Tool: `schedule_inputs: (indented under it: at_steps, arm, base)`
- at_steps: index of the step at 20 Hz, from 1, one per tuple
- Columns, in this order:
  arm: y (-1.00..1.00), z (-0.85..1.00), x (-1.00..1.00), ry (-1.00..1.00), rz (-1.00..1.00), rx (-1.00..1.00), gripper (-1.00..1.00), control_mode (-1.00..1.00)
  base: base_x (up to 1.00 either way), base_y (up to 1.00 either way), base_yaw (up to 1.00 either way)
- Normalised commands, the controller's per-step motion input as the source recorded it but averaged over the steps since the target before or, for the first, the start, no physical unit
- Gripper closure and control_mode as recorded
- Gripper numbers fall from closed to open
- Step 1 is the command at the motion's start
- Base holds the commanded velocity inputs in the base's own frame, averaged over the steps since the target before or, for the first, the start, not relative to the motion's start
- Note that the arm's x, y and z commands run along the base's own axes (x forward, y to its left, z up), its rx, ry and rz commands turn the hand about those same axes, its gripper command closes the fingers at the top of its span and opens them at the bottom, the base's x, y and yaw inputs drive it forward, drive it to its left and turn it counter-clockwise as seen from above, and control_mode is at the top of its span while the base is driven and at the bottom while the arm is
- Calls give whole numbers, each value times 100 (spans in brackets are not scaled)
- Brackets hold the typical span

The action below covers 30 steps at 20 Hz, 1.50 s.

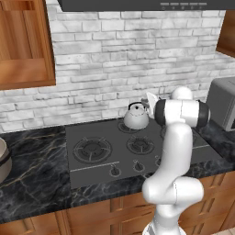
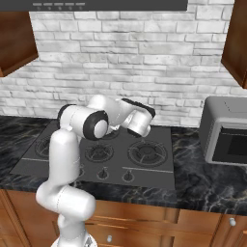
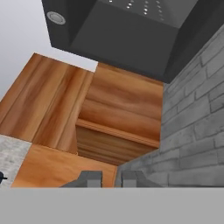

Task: Pick the kettle from the cabinet and place it on a stove burner. Then pick the pot from the counter and place it on another stove burner. Finally, turn both burners on.

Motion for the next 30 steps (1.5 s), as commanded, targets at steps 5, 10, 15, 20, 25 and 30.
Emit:
schedule_inputs:
  at_steps: [5,10,15,20,25,30]
  arm:
    - [-1,-14,20,0,0,0,100,-100]
    - [0,-12,24,0,0,0,100,-100]
    - [0,-10,23,0,0,0,100,-100]
    - [0,-12,21,0,0,0,100,-100]
    - [0,-16,21,0,0,0,100,-100]
    - [0,-13,14,0,0,1,100,-100]
  base:
    - [0,0,0]
    - [0,0,0]
    - [0,0,0]
    - [0,0,0]
    - [0,0,0]
    - [0,0,0]
